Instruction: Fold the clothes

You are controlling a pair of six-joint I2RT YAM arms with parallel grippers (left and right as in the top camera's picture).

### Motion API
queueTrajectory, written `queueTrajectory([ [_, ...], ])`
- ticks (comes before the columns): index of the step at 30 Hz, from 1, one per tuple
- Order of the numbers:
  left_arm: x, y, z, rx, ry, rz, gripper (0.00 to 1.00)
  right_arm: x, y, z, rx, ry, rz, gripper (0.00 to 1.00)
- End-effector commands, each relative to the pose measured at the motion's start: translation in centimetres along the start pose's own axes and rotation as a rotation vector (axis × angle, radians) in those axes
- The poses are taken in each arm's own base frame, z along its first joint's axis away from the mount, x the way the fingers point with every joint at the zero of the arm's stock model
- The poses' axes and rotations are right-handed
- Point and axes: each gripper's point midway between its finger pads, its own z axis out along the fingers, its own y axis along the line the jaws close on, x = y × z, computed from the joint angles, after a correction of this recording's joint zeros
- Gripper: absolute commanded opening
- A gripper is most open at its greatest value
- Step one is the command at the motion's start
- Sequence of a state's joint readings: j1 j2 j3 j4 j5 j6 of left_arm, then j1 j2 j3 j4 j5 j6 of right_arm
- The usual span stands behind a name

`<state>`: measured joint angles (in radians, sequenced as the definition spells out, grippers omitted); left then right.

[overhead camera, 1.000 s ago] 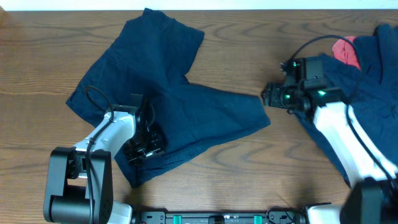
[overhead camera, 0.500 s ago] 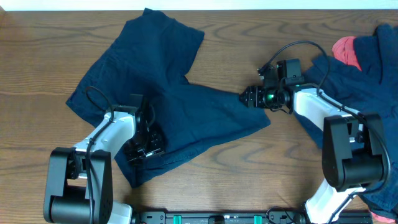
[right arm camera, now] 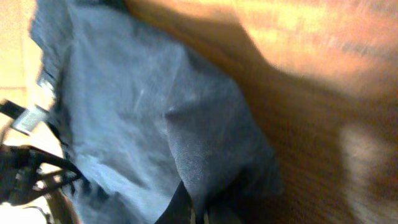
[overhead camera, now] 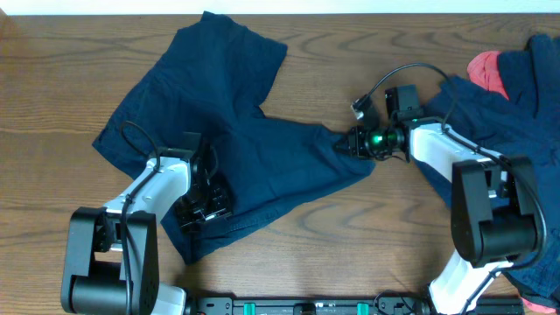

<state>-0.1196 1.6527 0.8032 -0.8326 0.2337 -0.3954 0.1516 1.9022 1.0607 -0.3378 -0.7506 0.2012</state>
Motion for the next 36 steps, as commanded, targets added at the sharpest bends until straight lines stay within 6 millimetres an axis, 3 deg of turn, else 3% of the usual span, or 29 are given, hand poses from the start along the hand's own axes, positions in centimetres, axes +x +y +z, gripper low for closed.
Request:
queueTrajectory([
  [1,1.3,1.4,2.6,-0.043,0.066,0.003,0.71,-3.8,6.5,-3.9,-0.13,-0.112,-0.137,0.01],
  [3,1.3,1.4,2.6,-0.042,0.063,0.004,0.71,-3.7,10.6,-5.2,-0.215,-0.122,-0.231,0.01],
  [6,1.2,1.3,2.6,-0.04,0.06,0.005,0.71,-1.5,16.1,-6.0,-0.31,-0.092,-0.363,0.01],
  [10,1.1,1.3,2.6,-0.039,0.058,0.005,0.71,3.2,20.8,-4.5,-0.364,0.015,-0.504,0.04],
  [12,1.1,1.3,2.6,-0.039,0.057,0.005,0.71,5.4,21.7,-3.4,-0.361,0.08,-0.522,0.12],
  [14,1.1,1.3,2.6,-0.039,0.057,0.005,0.71,7.4,21.3,-2.2,-0.306,0.146,-0.524,0.24],
  [17,1.1,1.3,2.6,-0.039,0.058,0.005,0.71,9.0,18.3,-1.1,-0.113,0.21,-0.497,0.27],
  [20,1.1,1.3,2.6,-0.038,0.056,0.005,0.71,9.8,14.6,-1.4,0.082,0.258,-0.47,0.41],
  [22,1.0,1.2,2.6,-0.037,0.053,0.006,0.71,10.7,13.1,-2.0,0.139,0.308,-0.483,0.44],
  [26,1.0,1.2,2.6,-0.037,0.054,0.006,0.71,13.2,12.1,-3.1,0.145,0.421,-0.479,0.59],
  [31,1.0,1.2,2.6,-0.037,0.053,0.006,0.71,16.6,11.6,-4.2,0.147,0.561,-0.452,0.65],
  [36,0.9,1.2,2.6,-0.035,0.05,0.007,0.71,18.7,11.8,-4.2,0.119,0.622,-0.442,0.7],
])
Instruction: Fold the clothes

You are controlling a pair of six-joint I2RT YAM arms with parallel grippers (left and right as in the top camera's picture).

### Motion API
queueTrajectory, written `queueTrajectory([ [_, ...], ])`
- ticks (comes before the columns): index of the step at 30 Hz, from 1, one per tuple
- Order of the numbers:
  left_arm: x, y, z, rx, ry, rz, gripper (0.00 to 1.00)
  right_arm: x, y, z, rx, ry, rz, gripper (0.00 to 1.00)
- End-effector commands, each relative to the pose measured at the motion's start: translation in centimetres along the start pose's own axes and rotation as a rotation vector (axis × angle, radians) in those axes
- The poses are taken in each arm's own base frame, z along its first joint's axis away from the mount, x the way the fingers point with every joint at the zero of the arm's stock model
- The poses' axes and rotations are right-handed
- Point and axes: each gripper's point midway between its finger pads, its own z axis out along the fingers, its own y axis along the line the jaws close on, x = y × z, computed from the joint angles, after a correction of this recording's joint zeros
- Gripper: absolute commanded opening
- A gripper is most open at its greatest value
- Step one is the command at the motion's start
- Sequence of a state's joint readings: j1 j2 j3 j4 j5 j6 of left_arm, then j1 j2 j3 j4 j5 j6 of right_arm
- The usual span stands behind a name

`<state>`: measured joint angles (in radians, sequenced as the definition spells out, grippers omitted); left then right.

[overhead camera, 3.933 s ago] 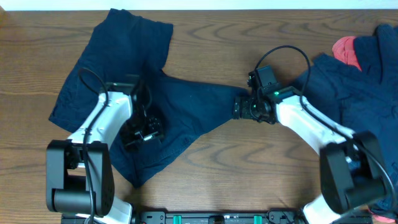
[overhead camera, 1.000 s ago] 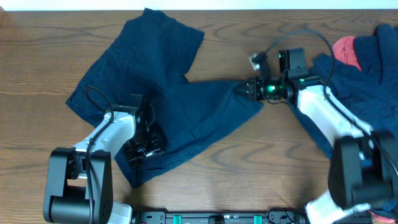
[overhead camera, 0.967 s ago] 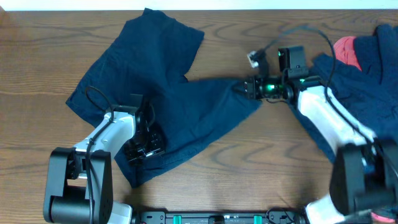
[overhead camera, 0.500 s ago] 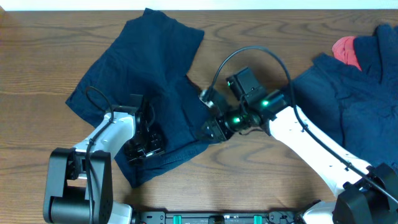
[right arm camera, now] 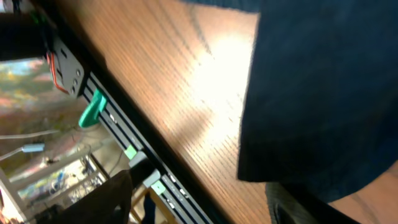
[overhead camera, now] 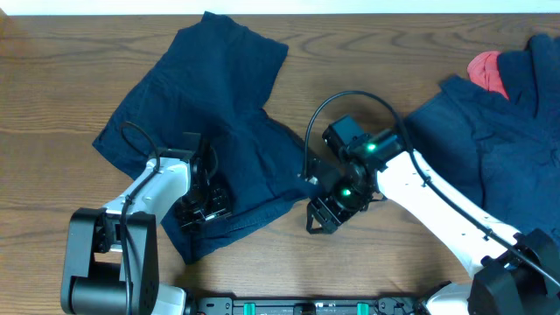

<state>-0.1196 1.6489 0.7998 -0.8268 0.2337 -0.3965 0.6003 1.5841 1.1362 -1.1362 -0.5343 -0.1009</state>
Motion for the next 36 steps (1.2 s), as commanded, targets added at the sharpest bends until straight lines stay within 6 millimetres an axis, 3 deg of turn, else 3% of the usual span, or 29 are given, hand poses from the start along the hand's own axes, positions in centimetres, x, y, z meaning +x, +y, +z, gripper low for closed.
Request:
queueTrajectory([
  [1,1.0,1.2,2.6,-0.038,0.055,0.007,0.71,0.8,1.3,1.1,-0.061,0.03,-0.066,0.71],
  [3,1.0,1.2,2.6,-0.038,0.055,0.007,0.71,0.5,1.7,1.6,-0.081,0.016,-0.093,0.73],
  [5,1.0,1.2,2.6,-0.038,0.055,0.007,0.71,-0.2,0.6,1.8,-0.016,-0.008,-0.066,0.64],
  [8,1.0,1.2,2.6,-0.038,0.055,0.007,0.71,-1.4,-3.7,1.3,0.234,-0.066,0.129,0.63],
  [11,1.0,1.2,2.6,-0.038,0.055,0.007,0.71,-1.8,-7.0,-0.7,0.427,-0.137,0.283,0.64],
  [13,1.0,1.2,2.6,-0.038,0.056,0.007,0.71,-2.4,-7.7,-2.3,0.478,-0.193,0.316,0.66],
  [16,1.0,1.2,2.6,-0.038,0.056,0.007,0.71,-3.2,-8.7,-6.3,0.556,-0.321,0.365,0.67],
  [20,1.0,1.2,2.6,-0.038,0.055,0.007,0.71,-4.0,-10.6,-12.9,0.654,-0.549,0.433,0.82],
  [22,1.0,1.2,2.6,-0.038,0.055,0.007,0.71,-4.3,-12.0,-15.3,0.664,-0.643,0.479,0.81],
  [24,0.9,1.2,2.6,-0.037,0.053,0.007,0.71,-4.2,-13.6,-16.5,0.65,-0.686,0.532,0.8],
  [26,0.9,1.2,2.6,-0.036,0.052,0.007,0.71,-4.2,-15.3,-16.7,0.611,-0.695,0.585,0.79],
  [30,0.8,1.1,2.6,-0.034,0.048,0.008,0.71,-5.9,-18.4,-15.0,0.448,-0.68,0.612,0.78],
  [36,0.8,1.1,2.6,-0.033,0.046,0.009,0.71,-7.8,-24.2,-9.8,0.359,-0.611,0.701,0.75],
])
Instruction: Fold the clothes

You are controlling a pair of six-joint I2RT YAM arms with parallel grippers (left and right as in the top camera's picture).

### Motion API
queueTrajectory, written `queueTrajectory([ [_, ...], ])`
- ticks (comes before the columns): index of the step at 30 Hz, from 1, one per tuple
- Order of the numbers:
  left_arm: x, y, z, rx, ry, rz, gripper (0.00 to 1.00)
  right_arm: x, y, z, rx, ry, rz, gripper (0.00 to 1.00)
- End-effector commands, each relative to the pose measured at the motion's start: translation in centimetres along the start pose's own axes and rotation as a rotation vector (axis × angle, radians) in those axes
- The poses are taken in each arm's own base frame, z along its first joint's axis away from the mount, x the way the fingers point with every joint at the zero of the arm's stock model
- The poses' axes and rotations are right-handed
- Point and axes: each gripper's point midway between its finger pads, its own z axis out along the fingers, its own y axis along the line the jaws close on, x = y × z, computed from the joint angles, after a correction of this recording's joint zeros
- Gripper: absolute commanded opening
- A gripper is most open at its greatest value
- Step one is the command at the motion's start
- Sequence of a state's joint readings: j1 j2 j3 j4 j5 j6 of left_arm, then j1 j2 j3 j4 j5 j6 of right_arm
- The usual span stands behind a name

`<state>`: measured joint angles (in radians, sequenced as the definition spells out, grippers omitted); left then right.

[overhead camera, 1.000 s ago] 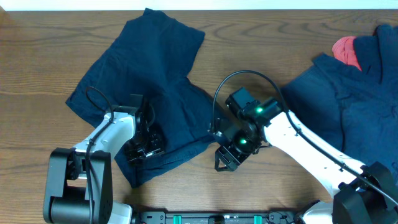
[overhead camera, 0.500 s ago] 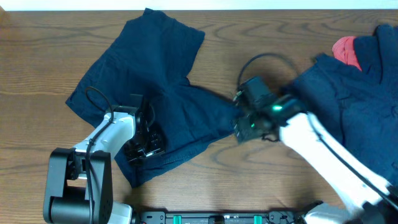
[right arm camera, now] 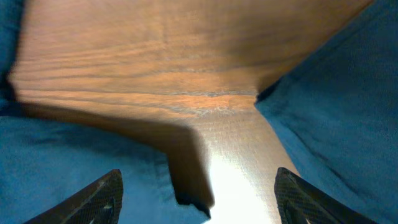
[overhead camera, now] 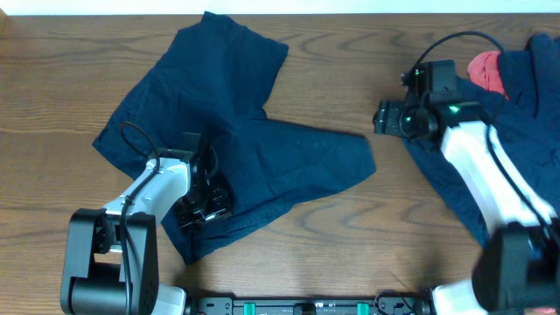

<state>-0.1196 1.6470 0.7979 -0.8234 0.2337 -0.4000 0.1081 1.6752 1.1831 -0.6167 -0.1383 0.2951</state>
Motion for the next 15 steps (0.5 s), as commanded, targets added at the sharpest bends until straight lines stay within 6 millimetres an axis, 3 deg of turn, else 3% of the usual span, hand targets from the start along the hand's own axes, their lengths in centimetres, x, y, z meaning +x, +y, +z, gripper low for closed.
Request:
queueTrajectory([
  [1,0.8,1.1,2.6,-0.035,0.049,0.011,0.72,1.3,-0.4,3.8,-0.041,0.088,0.044,0.75],
  [5,0.8,1.1,2.6,-0.034,0.049,0.011,0.72,2.1,-1.4,7.6,-0.016,0.125,0.082,0.75],
  [8,0.8,1.1,2.6,-0.034,0.048,0.011,0.72,3.0,-1.2,9.2,-0.035,0.158,0.084,0.73],
  [11,0.8,1.1,2.6,-0.034,0.048,0.011,0.71,4.0,0.8,9.9,-0.132,0.198,0.013,0.71],
  [15,0.7,1.1,2.6,-0.033,0.045,0.012,0.72,5.9,4.6,9.4,-0.28,0.257,-0.117,0.72],
])
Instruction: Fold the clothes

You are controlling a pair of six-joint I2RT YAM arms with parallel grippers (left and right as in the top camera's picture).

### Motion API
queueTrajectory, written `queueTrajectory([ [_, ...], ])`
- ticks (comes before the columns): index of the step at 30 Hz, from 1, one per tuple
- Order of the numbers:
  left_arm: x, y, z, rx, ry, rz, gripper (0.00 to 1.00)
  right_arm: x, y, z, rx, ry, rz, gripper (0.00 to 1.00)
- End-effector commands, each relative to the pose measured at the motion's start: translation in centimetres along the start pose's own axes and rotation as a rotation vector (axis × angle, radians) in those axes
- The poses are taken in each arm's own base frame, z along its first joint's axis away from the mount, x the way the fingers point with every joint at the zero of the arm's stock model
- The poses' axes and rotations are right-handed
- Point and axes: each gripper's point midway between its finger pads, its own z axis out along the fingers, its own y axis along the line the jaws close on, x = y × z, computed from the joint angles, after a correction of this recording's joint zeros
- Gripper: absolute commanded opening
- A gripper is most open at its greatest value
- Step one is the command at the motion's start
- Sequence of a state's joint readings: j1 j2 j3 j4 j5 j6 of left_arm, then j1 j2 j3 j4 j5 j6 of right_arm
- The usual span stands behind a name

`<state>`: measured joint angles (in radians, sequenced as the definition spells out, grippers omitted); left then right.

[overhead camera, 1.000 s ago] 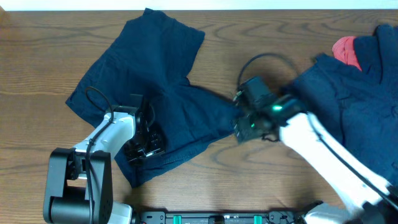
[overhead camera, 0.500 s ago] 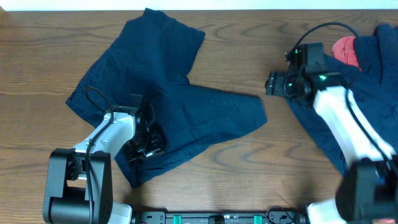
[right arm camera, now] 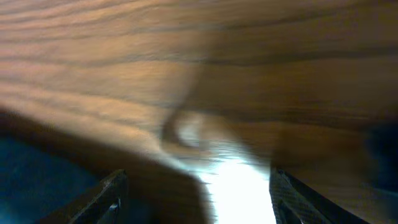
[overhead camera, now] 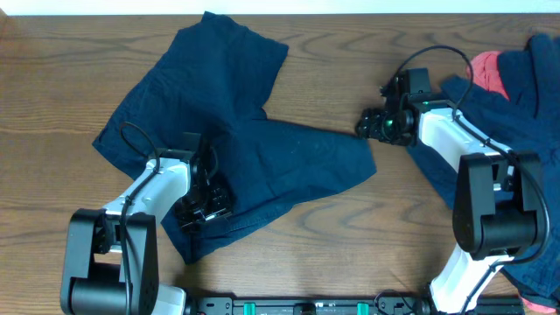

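A dark navy garment (overhead camera: 236, 140) lies spread over the left and middle of the wooden table (overhead camera: 52, 105), one leg reaching right to a corner (overhead camera: 367, 157). My left gripper (overhead camera: 201, 208) rests on the garment's lower left part; the overhead view does not show how its jaws stand. Just above and beside that right corner hovers my right gripper (overhead camera: 363, 127). In the right wrist view its fingers (right arm camera: 106, 199) stand wide apart over blurred bare wood, with nothing between them and the right gripper (right arm camera: 198, 180) open.
A pile of dark blue clothes (overhead camera: 507, 122) with a red piece (overhead camera: 488, 72) on top fills the right side of the table. The table's far edge runs along the top, the front rail along the bottom.
My right gripper has shifted a little to the left, from beside the pile to just off the garment's right corner. It is still open. The garment and left arm are unchanged.
My right gripper was first shut on the garment's right corner. Then it held that leg drawn in toward the front middle. Half a second ago the leg lay spread out to the right again, let go, with the gripper open near the pile. The left gripper stayed put.
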<state>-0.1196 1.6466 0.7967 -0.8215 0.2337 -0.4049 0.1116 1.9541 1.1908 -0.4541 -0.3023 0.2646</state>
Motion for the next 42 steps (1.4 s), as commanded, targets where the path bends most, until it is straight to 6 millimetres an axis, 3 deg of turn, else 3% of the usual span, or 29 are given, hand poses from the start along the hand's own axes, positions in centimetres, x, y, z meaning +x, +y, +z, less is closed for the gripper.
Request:
queueTrajectory([
  [1,0.7,1.1,2.6,-0.033,0.046,0.017,0.71,4.0,4.4,1.5,-0.175,0.141,-0.146,0.72],
  [4,0.7,1.1,2.6,-0.033,0.046,0.017,0.71,6.9,6.6,1.8,-0.195,0.227,-0.255,0.76],
  [8,0.7,1.1,2.6,-0.033,0.046,0.017,0.71,9.4,9.5,2.1,-0.235,0.281,-0.348,0.81],
  [14,0.7,1.1,2.6,-0.033,0.046,0.017,0.71,11.4,15.5,1.8,-0.435,0.288,-0.447,0.86],
  [16,0.7,1.1,2.6,-0.033,0.046,0.017,0.72,11.6,16.6,1.8,-0.468,0.28,-0.467,0.86],
  [18,0.7,1.1,2.6,-0.033,0.046,0.017,0.71,11.5,16.9,1.9,-0.46,0.273,-0.459,0.77],
  [20,0.7,1.1,2.6,-0.033,0.046,0.017,0.71,11.1,16.7,2.2,-0.431,0.26,-0.431,0.56],
  [25,0.7,1.1,2.6,-0.033,0.046,0.017,0.72,8.9,16.6,1.5,-0.412,0.205,-0.396,0.1],
  [27,0.7,1.1,2.6,-0.034,0.047,0.017,0.71,7.4,17.0,0.1,-0.416,0.172,-0.394,0.01],
  [32,0.7,1.1,2.6,-0.033,0.046,0.017,0.71,1.1,17.4,-5.6,-0.37,-0.037,-0.405,0.01],
  [35,0.7,1.1,2.6,-0.033,0.046,0.017,0.71,-3.1,15.8,-9.8,-0.257,-0.211,-0.362,0.06],
  [37,0.7,1.1,2.6,-0.033,0.046,0.017,0.72,-5.1,14.1,-12.2,-0.164,-0.312,-0.338,0.17],
  [39,0.7,1.1,2.6,-0.033,0.046,0.017,0.71,-6.3,12.4,-13.8,-0.097,-0.368,-0.312,0.24],
  [42,0.7,1.1,2.6,-0.033,0.046,0.017,0.72,-6.4,10.3,-14.3,-0.035,-0.36,-0.272,0.33],
])
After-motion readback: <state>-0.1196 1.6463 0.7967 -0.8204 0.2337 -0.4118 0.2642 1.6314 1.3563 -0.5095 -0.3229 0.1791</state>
